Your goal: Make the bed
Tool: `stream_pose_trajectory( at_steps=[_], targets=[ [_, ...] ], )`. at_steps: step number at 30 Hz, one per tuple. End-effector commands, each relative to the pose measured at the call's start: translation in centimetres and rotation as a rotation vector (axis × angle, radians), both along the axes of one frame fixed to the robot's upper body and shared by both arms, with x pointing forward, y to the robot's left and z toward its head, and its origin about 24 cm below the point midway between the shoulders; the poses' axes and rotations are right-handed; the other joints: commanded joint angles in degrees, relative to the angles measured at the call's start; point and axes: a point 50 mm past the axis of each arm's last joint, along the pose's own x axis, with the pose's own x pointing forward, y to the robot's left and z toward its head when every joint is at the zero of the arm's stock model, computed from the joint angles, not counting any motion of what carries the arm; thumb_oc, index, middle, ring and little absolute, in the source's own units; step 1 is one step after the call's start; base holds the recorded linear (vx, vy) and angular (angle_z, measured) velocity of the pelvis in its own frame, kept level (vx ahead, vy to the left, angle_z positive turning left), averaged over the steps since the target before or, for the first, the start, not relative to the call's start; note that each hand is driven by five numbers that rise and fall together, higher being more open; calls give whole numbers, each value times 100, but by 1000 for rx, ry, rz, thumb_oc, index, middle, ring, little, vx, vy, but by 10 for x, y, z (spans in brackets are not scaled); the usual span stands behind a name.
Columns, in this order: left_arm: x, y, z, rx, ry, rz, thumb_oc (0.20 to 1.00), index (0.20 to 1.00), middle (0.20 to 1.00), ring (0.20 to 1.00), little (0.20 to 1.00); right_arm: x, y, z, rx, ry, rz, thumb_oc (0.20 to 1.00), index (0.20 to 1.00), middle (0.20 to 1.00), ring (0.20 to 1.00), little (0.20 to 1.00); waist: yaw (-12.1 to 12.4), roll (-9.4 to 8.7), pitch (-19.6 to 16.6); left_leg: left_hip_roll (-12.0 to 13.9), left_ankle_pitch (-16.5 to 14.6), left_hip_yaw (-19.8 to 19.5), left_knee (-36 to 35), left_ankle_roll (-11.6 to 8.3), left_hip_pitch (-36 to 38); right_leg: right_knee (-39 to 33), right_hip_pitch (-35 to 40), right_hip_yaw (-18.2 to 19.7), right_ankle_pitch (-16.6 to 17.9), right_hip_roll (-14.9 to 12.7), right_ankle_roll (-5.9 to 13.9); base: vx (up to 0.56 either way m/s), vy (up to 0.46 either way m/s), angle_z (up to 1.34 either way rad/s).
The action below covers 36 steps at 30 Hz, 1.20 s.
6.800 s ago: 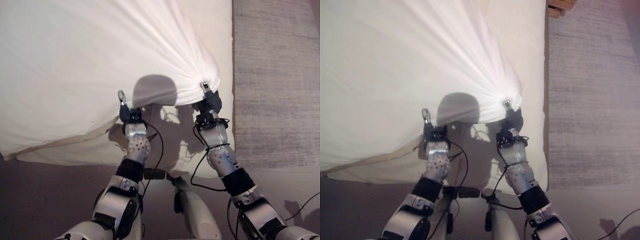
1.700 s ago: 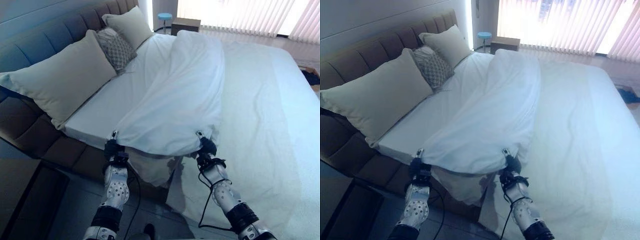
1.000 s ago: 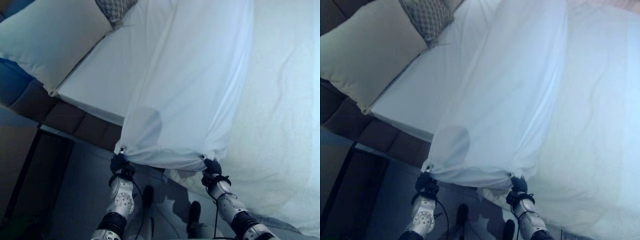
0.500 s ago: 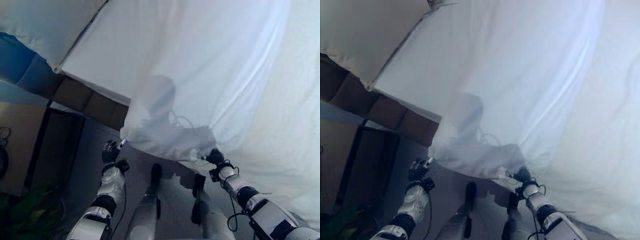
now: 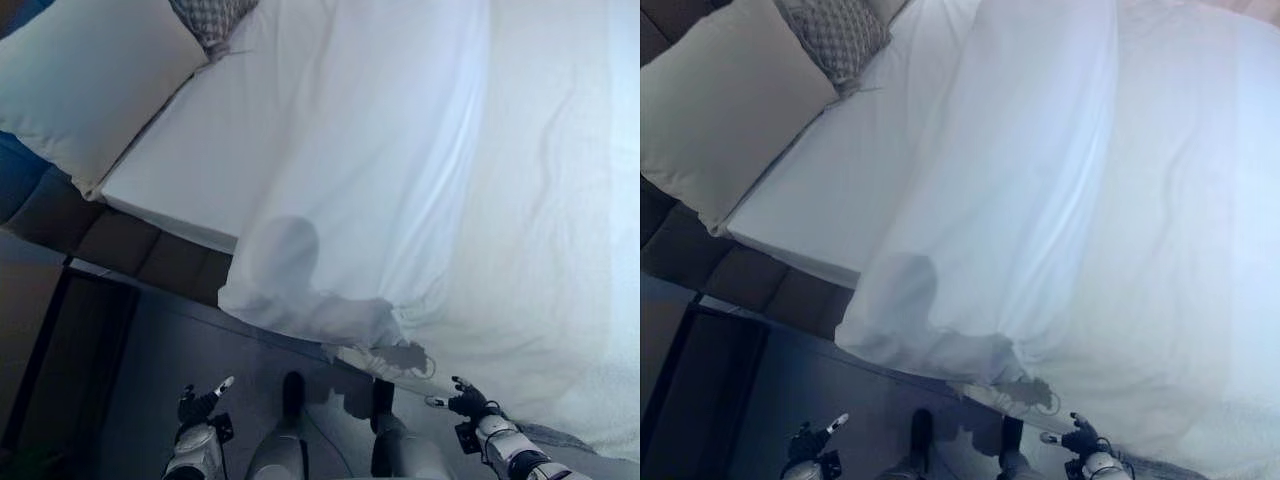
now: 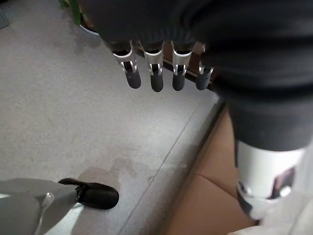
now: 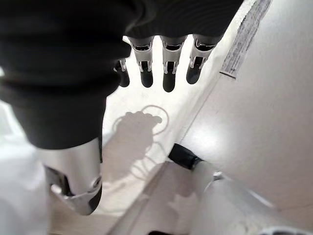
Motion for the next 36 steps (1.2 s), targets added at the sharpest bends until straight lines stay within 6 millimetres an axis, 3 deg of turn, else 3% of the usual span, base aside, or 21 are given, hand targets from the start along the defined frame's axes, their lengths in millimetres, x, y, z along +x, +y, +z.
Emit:
stream_pose_trajectory(
  at_steps=[1, 4, 6, 7, 9, 11, 12, 13, 14, 19, 20, 21, 23, 27, 28, 29, 30, 31, 33, 34, 36],
  targets=[
    [22, -3, 12, -30, -137, 19, 1000, 1000, 1000, 1000, 1000, 10, -3, 6, -21, -16, 64, 1000, 1000, 1000, 1000, 1000, 7, -31, -51, -453, -528, -124, 1266, 17, -293, 1143, -63, 96, -1119, -43, 78, 6, -166, -7],
    [54, -13, 40, -74, -367, -2, 1000, 1000, 1000, 1000, 1000, 22, 1, 18, 39, -103, 67, 1000, 1000, 1000, 1000, 1000, 73, -81, 67, -527, -431, -245, 2198, -36, -591, 1230, 109, 104, -1152, -84, 0, 1, -131, 3],
    [70, -16, 67, -123, -553, -10, 1000, 1000, 1000, 1000, 1000, 34, 11, 33, 143, -216, 86, 1000, 1000, 1000, 1000, 1000, 96, -113, 76, -544, -378, -353, 2429, -23, -770, 1292, 141, 145, -1210, -78, -31, 18, -75, 1],
    [70, -16, 67, -123, -553, -10, 1000, 1000, 1000, 1000, 1000, 34, 11, 33, 143, -216, 86, 1000, 1000, 1000, 1000, 1000, 92, -115, 60, -548, -365, -356, 2419, -23, -784, 1287, 127, 142, -1202, -81, -31, 72, -34, -11],
    [84, -22, 104, -217, -781, -105, 1000, 1000, 1000, 1000, 1000, 50, 23, 64, 349, -401, 89, 1000, 1000, 1000, 1000, 1000, 128, -143, 1, -573, -436, -446, 2045, 32, -1120, 1295, 206, 258, -1257, -69, 12, 135, 4, -44],
    [86, -24, 110, -235, -816, -123, 1000, 1000, 1000, 1000, 1000, 51, 23, 69, 361, -426, 95, 1000, 1000, 1000, 1000, 1000, 141, -123, -22, -572, -360, -498, 1894, 27, -1169, 1279, 239, 300, -1272, -32, 23, 144, 55, -48],
    [96, -31, 132, -334, -942, -177, 1000, 1000, 1000, 1000, 1000, 65, 32, 93, 486, -550, 89, 1000, 1000, 1000, 1000, 1000, 194, -17, -82, -535, 23, -638, 1273, -16, -1283, 1171, 371, 397, -1314, 96, 45, 146, 67, -11],
    [96, -31, 132, -334, -942, -177, 1000, 1000, 1000, 1000, 1000, 65, 32, 93, 486, -550, 89, 1000, 1000, 1000, 1000, 1000, 194, -17, -82, -535, 23, -638, 1273, -16, -1283, 1171, 371, 397, -1314, 96, 45, 255, 139, -14],
    [105, -36, 153, -409, -1052, -239, 1000, 1000, 1000, 1000, 1000, 77, 43, 110, 598, -635, 86, 1000, 1000, 1000, 1000, 1000, 259, 17, -87, -519, 281, -727, 1024, -81, -1437, 1065, 469, 530, -1341, 180, 52, 163, 114, -34],
    [139, -54, 197, -525, -1194, -355, 1000, 1000, 1000, 1000, 1000, 119, 94, 164, 824, -794, 184, 1000, 1000, 1000, 1000, 1000, 379, -161, -45, -521, -3, -450, 1245, 122, -1569, 1084, 343, 802, -1457, 12, 210, 122, 209, -75],
    [139, -54, 197, -526, -1194, -355, 1000, 1000, 1000, 1000, 1000, 120, 94, 164, 824, -794, 184, 1000, 1000, 1000, 1000, 1000, 383, -156, -59, -514, 6, -450, 1241, 120, -1586, 1082, 324, 805, -1447, 20, 208, 33, 277, -34],
    [153, -58, 219, -538, -1250, -381, 1000, 1000, 1000, 1000, 1000, 135, 119, 191, 896, -841, 240, 1000, 1000, 1000, 1000, 1000, 505, -219, 108, -454, -176, -253, 1434, 265, -1671, 1622, -112, 818, -1420, -136, 372, 6, 275, -43],
    [167, -62, 239, -540, -1287, -414, 1000, 1000, 1000, 1000, 1000, 149, 137, 218, 977, -886, 267, 1000, 1000, 1000, 1000, 1000, 549, -214, 323, -429, -319, -119, 1563, 385, -1699, 2462, -691, 761, -1202, -309, 596, 5, 319, -65],
    [188, -63, 275, -511, -1336, -488, 1000, 1000, 1000, 1000, 1000, 174, 141, 262, 985, -978, 285, 1000, 1000, 1000, 1000, 1000, 496, -131, 664, -492, -351, -87, 1724, 462, -1854, 2998, -1177, 742, -942, -372, 596, 8, 145, -18],
    [199, -67, 297, -504, -1362, -533, 1000, 1000, 1000, 1000, 1000, 186, 142, 288, 995, -1033, 281, 1000, 1000, 1000, 1000, 1000, 570, -112, 746, -537, -391, -60, 1695, 447, -1977, 2598, -1199, 502, -973, -473, 519, 48, 128, 19],
    [200, -67, 298, -503, -1364, -534, 1000, 1000, 1000, 1000, 1000, 186, 142, 288, 996, -1035, 281, 1000, 1000, 1000, 1000, 1000, 570, -111, 755, -535, -391, -64, 1697, 446, -1979, 2592, -1196, 498, -969, -471, 518, 91, 56, 12],
    [208, -71, 318, -493, -1386, -571, 1000, 1000, 1000, 1000, 1000, 194, 144, 316, 984, -1093, 302, 1000, 1000, 1000, 1000, 1000, 637, -168, 805, -536, -376, -47, 1525, 387, -2056, 1585, -1357, 214, -749, -491, 536, 121, -58, 1],
    [213, -72, 326, -485, -1388, -587, 1000, 1000, 1000, 1000, 1000, 198, 143, 326, 977, -1114, 300, 1000, 1000, 1000, 1000, 1000, 631, -236, 867, -565, -379, -67, 1479, 365, -2080, 1158, -1485, 204, -558, -400, 564, 151, -79, -20],
    [217, -72, 334, -474, -1399, -582, 1000, 1000, 1000, 1000, 1000, 201, 142, 336, 957, -1141, 303, 1000, 1000, 1000, 1000, 1000, 599, -255, 947, -600, -386, -111, 1480, 365, -2109, 1015, -1634, 277, -414, -328, 598, 77, -70, -15],
    [223, -76, 348, -466, -1415, -589, 1000, 1000, 1000, 1000, 1000, 206, 132, 360, 919, -1223, 271, 1000, 1000, 1000, 1000, 1000, 572, -295, 1006, -710, -294, -265, 1504, 322, -2312, 936, -1591, 474, -383, -286, 614, 15, -39, 24],
    [226, -76, 354, -453, -1420, -584, 1000, 1000, 1000, 1000, 1000, 207, 132, 370, 894, -1250, 268, 1000, 1000, 1000, 1000, 1000, 552, -277, 1066, -717, -242, -266, 1419, 283, -2361, 837, -1606, 394, -284, -280, 591, 1, -40, 58]
  ],
)
